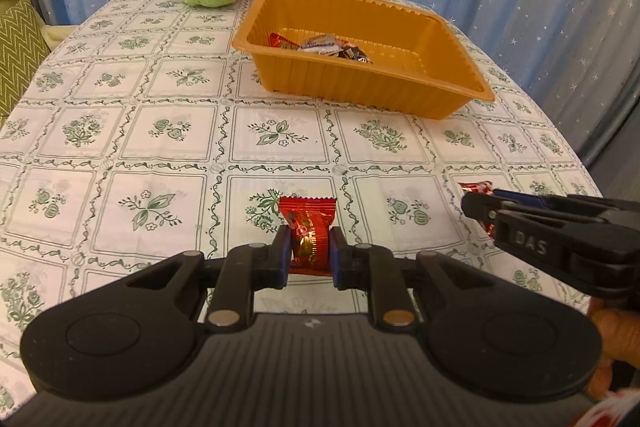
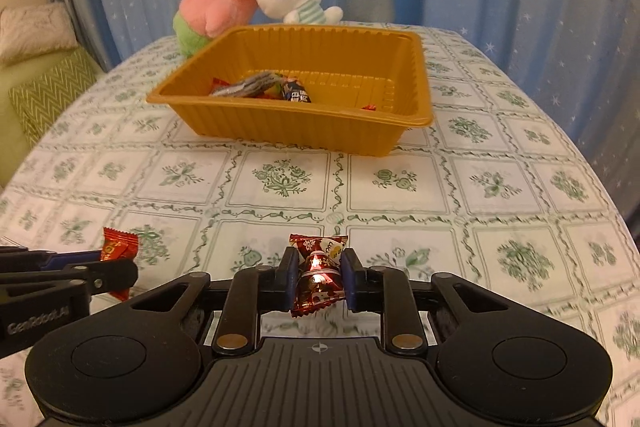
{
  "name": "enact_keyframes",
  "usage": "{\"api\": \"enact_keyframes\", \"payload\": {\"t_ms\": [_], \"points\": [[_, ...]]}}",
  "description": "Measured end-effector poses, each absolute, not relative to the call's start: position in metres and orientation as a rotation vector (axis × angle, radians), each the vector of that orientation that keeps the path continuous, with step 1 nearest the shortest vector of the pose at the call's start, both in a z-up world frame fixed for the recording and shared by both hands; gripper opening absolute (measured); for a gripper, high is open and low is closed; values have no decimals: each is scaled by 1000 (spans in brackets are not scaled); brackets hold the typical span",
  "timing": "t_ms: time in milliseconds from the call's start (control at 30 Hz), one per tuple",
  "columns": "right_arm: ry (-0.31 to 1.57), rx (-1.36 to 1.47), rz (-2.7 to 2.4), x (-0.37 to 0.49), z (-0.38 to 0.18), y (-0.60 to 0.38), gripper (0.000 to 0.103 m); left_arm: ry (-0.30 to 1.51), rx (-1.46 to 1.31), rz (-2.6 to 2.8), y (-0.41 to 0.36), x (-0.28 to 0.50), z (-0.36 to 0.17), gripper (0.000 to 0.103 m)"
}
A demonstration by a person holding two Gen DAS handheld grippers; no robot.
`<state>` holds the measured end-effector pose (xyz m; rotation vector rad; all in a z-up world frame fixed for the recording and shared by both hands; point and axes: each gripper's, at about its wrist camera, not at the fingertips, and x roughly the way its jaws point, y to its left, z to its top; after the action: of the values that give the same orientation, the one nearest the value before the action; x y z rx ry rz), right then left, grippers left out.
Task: Organize snacks
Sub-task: 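Lift both held red candies toward the orange tray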
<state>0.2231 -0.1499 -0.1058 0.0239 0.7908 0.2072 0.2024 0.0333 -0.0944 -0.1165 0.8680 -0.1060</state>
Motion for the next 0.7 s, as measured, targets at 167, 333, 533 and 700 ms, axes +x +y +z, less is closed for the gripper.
{"api": "enact_keyframes", "payload": {"t_ms": [167, 333, 533, 700], "points": [[783, 66, 202, 205, -90, -158, 23, 860, -128, -104, 32, 188, -81, 17], [769, 78, 195, 187, -77, -163, 23, 850, -126, -103, 30, 173, -68, 17], [753, 84, 197, 170, -63, -165, 23, 841, -128, -102, 28, 160, -55, 17], [748, 87, 197, 161, -55, -168, 23, 828, -126, -106, 26, 152, -46, 17]]}}
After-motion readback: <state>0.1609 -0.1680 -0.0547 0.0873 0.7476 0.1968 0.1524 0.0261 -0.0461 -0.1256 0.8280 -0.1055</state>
